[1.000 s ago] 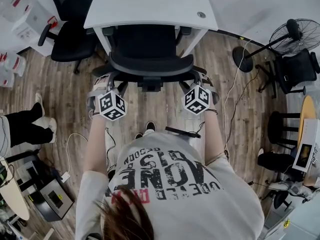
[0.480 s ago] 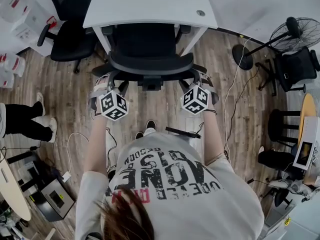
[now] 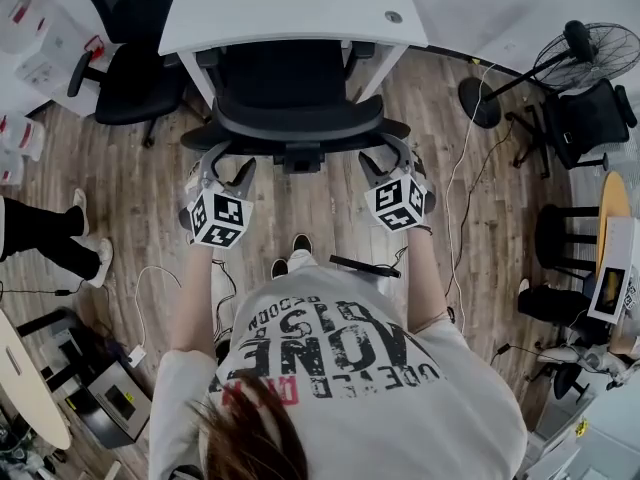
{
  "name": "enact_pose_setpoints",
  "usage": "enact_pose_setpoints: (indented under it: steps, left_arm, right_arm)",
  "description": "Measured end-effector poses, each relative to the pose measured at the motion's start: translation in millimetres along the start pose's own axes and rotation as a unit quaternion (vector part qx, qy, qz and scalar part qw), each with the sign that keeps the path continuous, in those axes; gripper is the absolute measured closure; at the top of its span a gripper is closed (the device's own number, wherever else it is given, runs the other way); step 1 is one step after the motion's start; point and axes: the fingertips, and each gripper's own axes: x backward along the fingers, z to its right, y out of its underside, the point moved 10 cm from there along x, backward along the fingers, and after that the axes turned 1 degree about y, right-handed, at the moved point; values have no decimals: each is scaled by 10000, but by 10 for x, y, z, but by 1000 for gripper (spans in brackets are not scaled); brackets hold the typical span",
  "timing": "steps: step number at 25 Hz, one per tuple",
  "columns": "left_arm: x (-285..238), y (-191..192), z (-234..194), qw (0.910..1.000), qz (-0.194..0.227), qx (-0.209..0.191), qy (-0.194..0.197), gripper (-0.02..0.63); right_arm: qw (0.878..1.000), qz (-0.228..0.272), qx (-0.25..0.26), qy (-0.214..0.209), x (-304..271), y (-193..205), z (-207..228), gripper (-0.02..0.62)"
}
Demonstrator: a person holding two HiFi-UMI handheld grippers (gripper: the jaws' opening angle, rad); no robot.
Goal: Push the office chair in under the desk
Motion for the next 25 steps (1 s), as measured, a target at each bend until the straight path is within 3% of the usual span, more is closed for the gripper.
enact_pose_setpoints:
  steps: [5, 9, 16, 20, 23, 25]
  left_arm:
    - [206, -17, -21, 9948, 535, 868, -14, 405]
    - [385, -95, -25, 9863, 996, 1314, -52, 463]
    - [616, 60, 64, 9709, 1140, 2106, -68, 569]
    - [726, 126, 73, 9664, 1112, 2309, -182, 594]
    - [825, 119, 26, 9582, 1242, 2559, -303, 594]
    - [893, 82, -15, 9531, 1393, 2664, -362, 594]
  right_arm:
    - [9944, 243, -1011, 199, 215, 46, -75, 405]
    - [9822, 477, -1797, 274, 362, 52, -218, 471]
    - [9617, 636, -2647, 324, 584, -51, -514, 551]
    - [9381, 884, -3331, 341, 713, -114, -617, 565]
    - [9141, 1111, -3886, 345, 793, -142, -647, 565]
    - [9053, 1197, -4053, 428, 849, -184, -638, 566]
